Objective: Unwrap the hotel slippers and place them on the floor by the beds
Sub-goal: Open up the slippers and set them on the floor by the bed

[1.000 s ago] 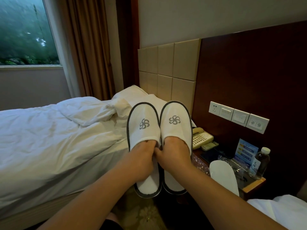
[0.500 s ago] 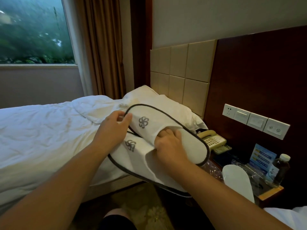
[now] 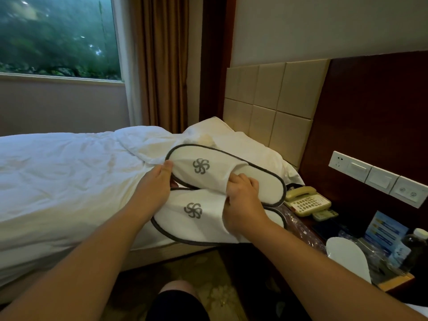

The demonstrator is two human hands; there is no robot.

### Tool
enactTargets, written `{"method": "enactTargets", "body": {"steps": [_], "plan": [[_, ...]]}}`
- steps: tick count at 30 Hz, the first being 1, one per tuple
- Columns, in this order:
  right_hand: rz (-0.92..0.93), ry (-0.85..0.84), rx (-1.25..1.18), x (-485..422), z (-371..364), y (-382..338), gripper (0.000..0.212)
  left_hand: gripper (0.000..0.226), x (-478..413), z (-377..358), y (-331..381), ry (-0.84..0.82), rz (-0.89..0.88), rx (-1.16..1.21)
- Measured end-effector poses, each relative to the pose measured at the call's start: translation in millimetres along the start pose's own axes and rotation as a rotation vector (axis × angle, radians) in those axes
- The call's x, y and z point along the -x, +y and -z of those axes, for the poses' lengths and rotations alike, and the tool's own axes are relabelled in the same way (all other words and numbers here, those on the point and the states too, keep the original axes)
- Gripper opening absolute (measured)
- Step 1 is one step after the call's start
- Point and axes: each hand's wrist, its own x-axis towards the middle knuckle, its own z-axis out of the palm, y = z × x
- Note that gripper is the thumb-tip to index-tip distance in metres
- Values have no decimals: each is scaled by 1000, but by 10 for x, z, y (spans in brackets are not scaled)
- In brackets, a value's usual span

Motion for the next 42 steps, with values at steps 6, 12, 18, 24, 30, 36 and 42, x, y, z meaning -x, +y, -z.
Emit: {"method": "enactTargets", "body": {"steps": [6, 12, 18, 24, 30, 36, 42], "plan": [[101, -30, -35, -190, -313, -422, 30, 53, -1, 381, -542, 40, 123, 71], [256, -55, -66, -418, -747, -924, 14, 54, 98, 846, -1093, 194, 192, 144], [337, -164, -144, -631, -1179, -1275, 25, 50, 295, 1345, -1347, 310, 292, 140], [433, -155, -368, -782, -1249, -1880, 17, 47, 478, 2016, -1432, 417, 326, 76], [653, -144, -407, -777, -1254, -2259, 10, 57, 835, 2284, -1503, 553, 375, 144], [509, -190, -585, -770, -1270, -1901, 21, 45, 883, 2043, -1333, 583, 336, 60], [600, -117, -571, -769, -985, -1380, 7, 45, 712, 1588, -1067, 536, 327, 41]]}}
